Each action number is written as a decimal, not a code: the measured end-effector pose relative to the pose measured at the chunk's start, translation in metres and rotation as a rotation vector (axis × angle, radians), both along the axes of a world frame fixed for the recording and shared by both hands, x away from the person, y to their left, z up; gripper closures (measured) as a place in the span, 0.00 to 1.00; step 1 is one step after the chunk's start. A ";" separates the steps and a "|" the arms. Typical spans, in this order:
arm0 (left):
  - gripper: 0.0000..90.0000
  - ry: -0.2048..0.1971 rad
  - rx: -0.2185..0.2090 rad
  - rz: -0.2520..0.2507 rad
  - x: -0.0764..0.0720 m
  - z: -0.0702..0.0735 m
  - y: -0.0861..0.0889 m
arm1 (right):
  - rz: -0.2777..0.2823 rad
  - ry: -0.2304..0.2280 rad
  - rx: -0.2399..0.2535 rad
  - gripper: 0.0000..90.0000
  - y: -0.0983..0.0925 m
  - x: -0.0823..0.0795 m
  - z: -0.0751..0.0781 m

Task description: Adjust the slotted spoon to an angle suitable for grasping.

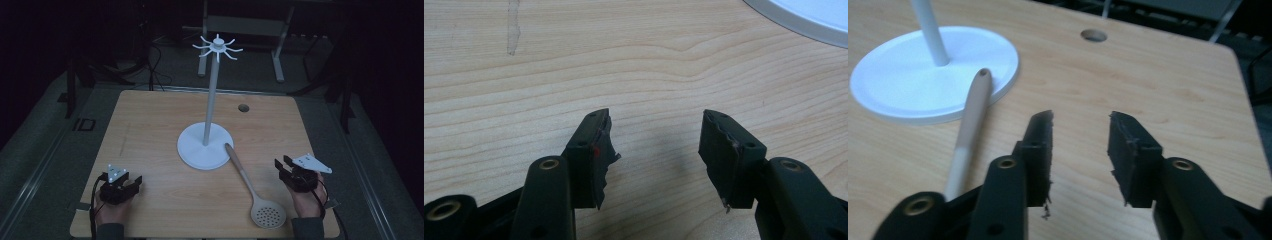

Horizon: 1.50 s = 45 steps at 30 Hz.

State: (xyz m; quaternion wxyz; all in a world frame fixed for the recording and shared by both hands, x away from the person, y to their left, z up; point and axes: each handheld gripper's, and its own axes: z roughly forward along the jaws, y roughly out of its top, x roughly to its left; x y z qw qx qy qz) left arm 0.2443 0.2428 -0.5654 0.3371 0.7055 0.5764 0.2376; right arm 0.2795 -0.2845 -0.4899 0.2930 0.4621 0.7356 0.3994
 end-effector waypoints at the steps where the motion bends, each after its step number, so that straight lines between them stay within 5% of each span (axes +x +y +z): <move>1: 0.52 -0.001 0.001 0.001 0.000 0.000 0.000 | 0.002 0.017 0.007 0.71 0.001 0.000 0.002; 24: 0.52 -0.006 0.001 0.005 0.000 0.001 0.000 | 0.099 0.092 -0.019 0.74 0.042 0.019 0.035; 45: 0.51 -0.008 -0.005 0.005 0.000 0.001 -0.001 | 0.155 0.167 -0.076 0.72 0.073 0.041 0.036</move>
